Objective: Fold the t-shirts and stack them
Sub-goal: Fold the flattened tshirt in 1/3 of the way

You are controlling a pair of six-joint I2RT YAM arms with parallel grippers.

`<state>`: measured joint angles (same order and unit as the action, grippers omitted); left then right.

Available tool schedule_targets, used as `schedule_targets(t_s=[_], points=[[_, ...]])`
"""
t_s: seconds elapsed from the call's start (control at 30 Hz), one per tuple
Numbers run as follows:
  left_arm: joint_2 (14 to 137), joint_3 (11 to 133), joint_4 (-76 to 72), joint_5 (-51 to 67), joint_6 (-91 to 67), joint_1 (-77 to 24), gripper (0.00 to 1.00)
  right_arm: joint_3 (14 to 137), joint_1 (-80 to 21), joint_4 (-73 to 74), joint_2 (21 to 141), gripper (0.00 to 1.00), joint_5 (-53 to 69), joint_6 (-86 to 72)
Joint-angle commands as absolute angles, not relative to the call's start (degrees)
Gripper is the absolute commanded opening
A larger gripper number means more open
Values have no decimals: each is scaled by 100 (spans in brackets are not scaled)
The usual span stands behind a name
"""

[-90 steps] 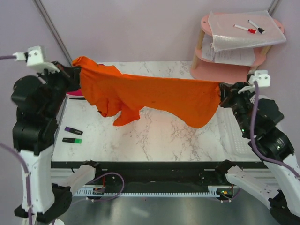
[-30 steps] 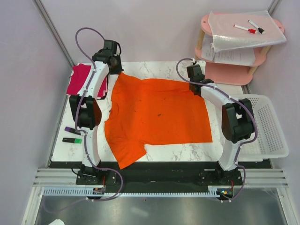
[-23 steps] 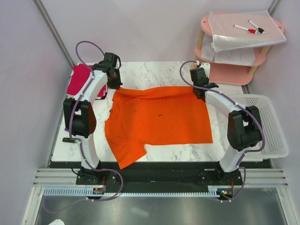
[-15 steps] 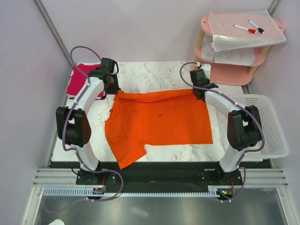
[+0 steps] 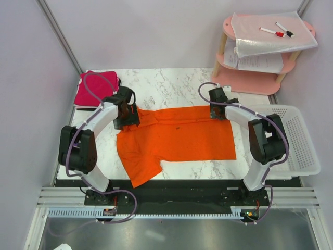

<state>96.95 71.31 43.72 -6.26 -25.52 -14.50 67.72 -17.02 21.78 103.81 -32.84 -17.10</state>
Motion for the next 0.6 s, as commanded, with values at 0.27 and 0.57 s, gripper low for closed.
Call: schedule_targets(t_s=[0.27, 0.57], points=[[9228, 7654, 3762, -1011, -2769, -1433, 79, 6776, -1705, 1977, 9861, 88, -3261, -1793], [10379, 8455, 3753, -1020, -2488, -1441, 61, 6750, -1696, 1978, 10151, 88, -3225, -1837]])
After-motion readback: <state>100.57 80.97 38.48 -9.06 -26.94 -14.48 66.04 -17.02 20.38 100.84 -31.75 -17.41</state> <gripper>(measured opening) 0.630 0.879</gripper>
